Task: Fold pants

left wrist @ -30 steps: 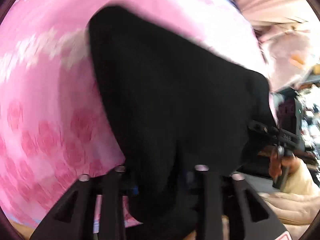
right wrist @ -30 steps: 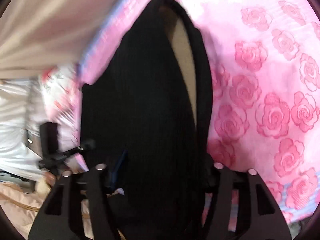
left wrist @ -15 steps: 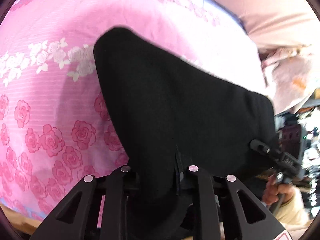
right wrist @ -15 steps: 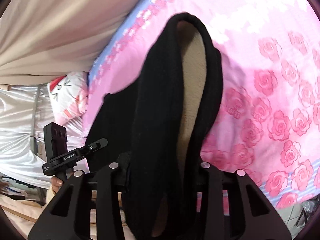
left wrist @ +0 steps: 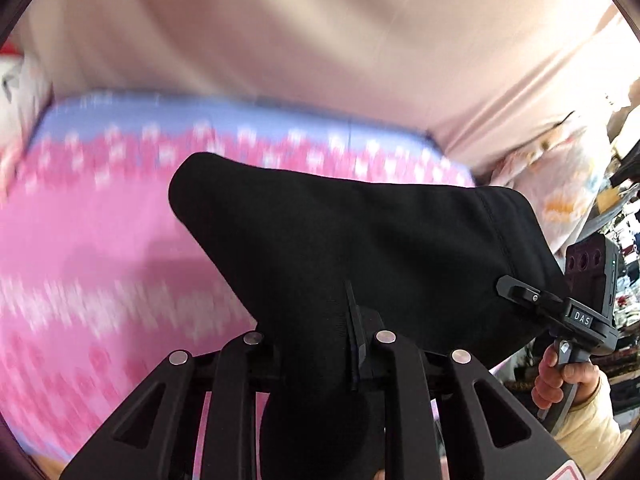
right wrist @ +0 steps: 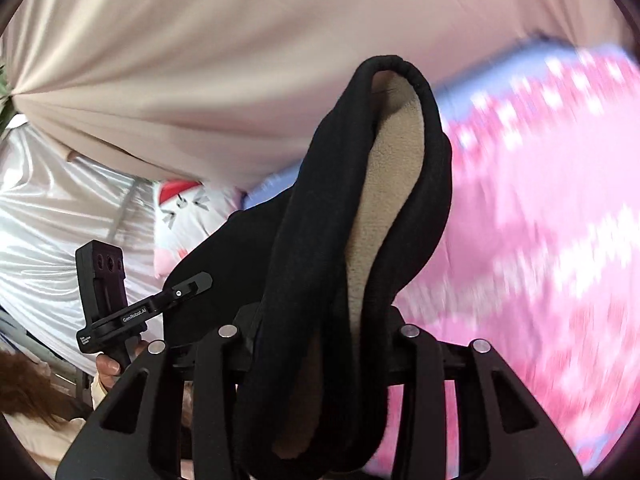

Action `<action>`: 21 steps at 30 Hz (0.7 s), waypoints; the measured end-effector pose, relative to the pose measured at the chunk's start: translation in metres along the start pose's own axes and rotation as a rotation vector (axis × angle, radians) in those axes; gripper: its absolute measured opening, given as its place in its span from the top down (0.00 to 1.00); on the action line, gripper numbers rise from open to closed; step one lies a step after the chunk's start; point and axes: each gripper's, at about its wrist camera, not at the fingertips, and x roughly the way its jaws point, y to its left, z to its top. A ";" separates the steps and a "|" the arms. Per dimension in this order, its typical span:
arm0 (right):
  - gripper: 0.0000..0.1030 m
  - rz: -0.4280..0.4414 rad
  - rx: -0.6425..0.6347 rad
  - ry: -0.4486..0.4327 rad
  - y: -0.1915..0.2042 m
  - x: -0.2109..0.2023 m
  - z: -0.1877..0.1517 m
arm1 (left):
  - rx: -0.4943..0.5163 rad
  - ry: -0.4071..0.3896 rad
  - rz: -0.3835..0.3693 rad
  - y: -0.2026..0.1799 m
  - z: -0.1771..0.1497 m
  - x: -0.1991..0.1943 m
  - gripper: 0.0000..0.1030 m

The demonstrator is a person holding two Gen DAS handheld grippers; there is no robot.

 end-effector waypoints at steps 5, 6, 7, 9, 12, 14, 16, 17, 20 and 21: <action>0.64 0.016 -0.098 -0.097 0.016 0.010 0.063 | 0.076 -0.130 0.021 -0.010 0.070 -0.011 0.84; 0.64 0.016 -0.105 -0.107 0.024 0.021 0.071 | 0.090 -0.153 0.035 -0.012 0.085 -0.011 0.84; 0.64 0.010 -0.116 -0.119 0.030 0.031 0.082 | 0.112 -0.173 0.048 -0.013 0.098 -0.006 0.84; 0.64 -0.002 -0.132 -0.128 0.020 0.050 0.101 | 0.142 -0.195 0.074 -0.010 0.113 0.003 0.84; 0.63 -0.035 -0.096 -0.110 -0.017 0.087 0.117 | 0.166 -0.180 0.115 0.001 0.134 0.040 0.83; 0.63 -0.065 -0.057 -0.080 -0.053 0.122 0.119 | 0.161 -0.162 0.138 0.017 0.137 0.079 0.83; 0.63 -0.102 -0.029 -0.060 -0.090 0.159 0.113 | 0.155 -0.125 0.170 0.036 0.133 0.128 0.83; 0.60 -0.118 0.003 -0.026 -0.119 0.183 0.107 | 0.146 -0.096 0.182 0.049 0.128 0.161 0.83; 0.44 -0.132 0.117 0.010 -0.189 0.227 0.080 | 0.120 0.005 0.238 0.087 0.109 0.245 0.80; 0.44 -0.120 0.109 -0.025 -0.193 0.222 0.077 | 0.112 0.067 0.269 0.101 0.096 0.276 0.72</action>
